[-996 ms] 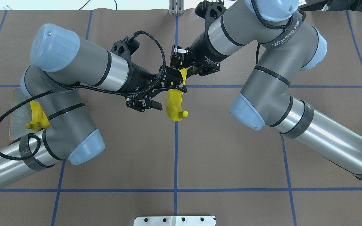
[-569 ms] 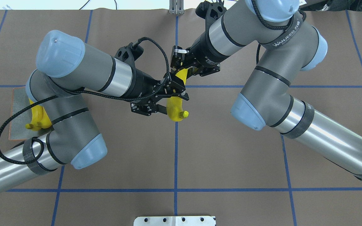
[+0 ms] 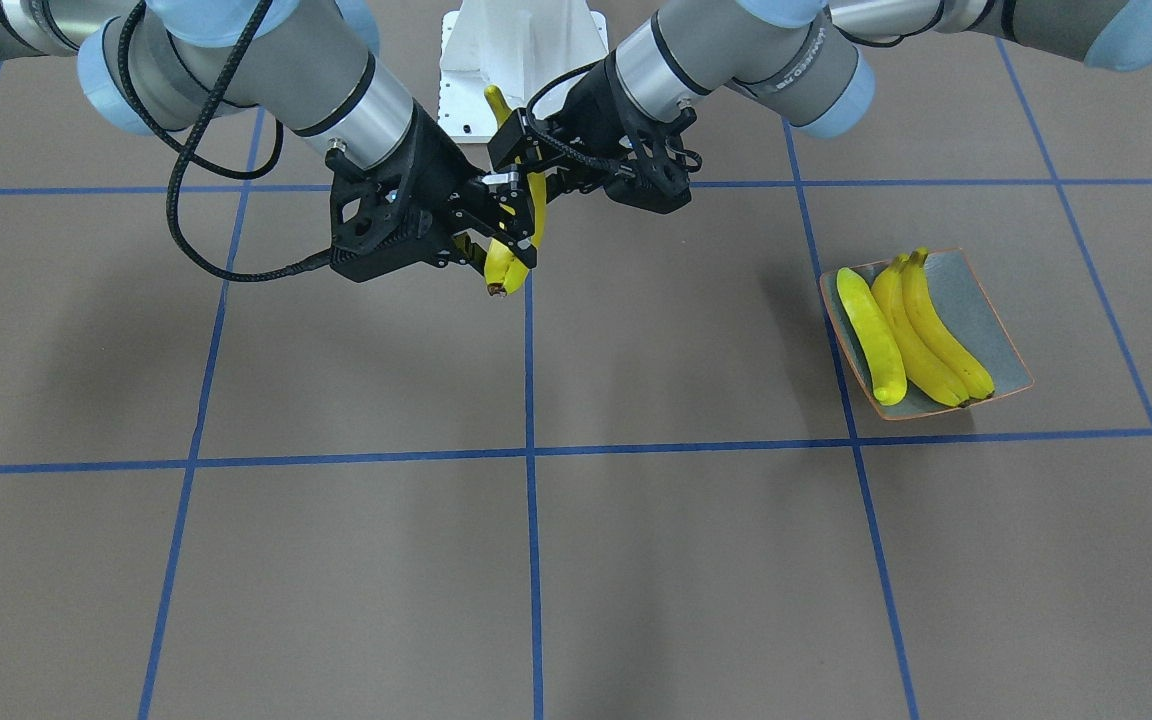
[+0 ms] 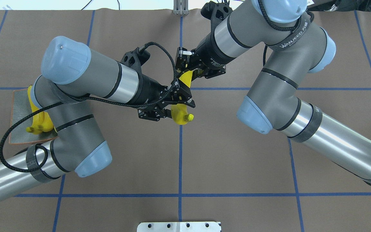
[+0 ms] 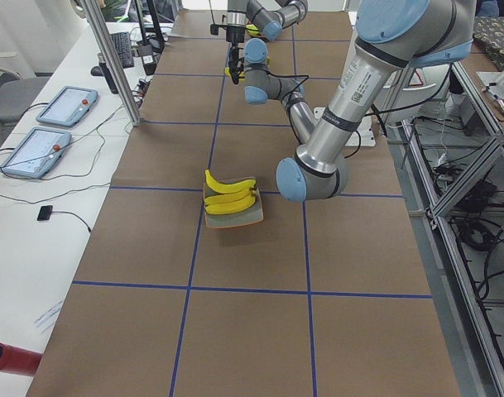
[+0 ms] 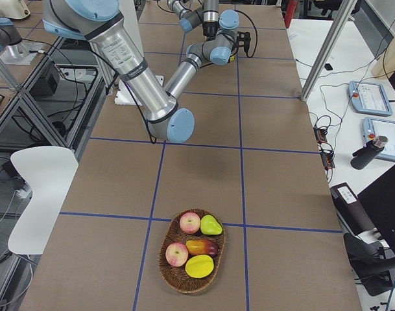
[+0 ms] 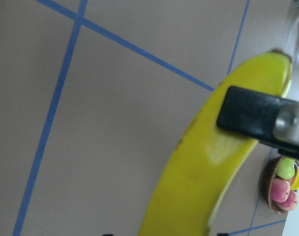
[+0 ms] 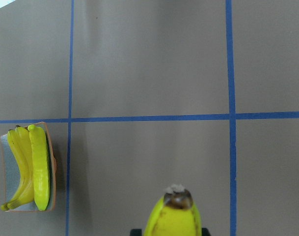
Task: Transfer all bananas from basket to plate
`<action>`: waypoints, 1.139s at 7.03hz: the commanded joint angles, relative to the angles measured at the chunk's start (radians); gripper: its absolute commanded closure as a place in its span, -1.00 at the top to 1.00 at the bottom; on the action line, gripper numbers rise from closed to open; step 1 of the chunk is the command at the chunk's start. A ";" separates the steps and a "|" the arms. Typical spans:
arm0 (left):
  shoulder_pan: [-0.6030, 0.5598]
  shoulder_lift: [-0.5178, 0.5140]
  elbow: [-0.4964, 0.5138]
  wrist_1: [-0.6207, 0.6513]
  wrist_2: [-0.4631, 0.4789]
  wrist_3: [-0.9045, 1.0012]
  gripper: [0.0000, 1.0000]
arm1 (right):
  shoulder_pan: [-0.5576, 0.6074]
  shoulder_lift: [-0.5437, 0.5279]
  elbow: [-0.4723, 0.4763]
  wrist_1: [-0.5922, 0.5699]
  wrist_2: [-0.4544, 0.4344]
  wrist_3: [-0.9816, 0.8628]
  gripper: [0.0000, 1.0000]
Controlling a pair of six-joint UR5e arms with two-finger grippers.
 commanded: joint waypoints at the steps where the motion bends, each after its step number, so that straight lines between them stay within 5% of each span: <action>1: 0.001 0.000 0.000 -0.001 0.000 0.000 -0.44 | 0.000 -0.002 0.000 0.000 0.000 0.000 -1.00; 2: 0.001 0.000 0.000 0.000 0.000 0.000 -0.84 | -0.002 -0.002 0.000 0.002 0.002 0.000 -1.00; 3: -0.001 0.006 0.000 0.000 -0.001 -0.017 -1.00 | 0.000 -0.011 -0.005 0.046 0.000 0.002 -1.00; 4: -0.001 0.009 0.000 0.002 -0.001 -0.050 -1.00 | 0.000 -0.015 -0.008 0.060 0.002 0.020 0.79; 5: -0.001 0.009 0.000 0.002 -0.003 -0.058 -1.00 | 0.000 -0.012 -0.005 0.061 0.002 0.066 1.00; 8: -0.001 0.010 -0.001 0.002 -0.004 -0.072 -1.00 | 0.009 -0.012 -0.005 0.089 0.002 0.122 1.00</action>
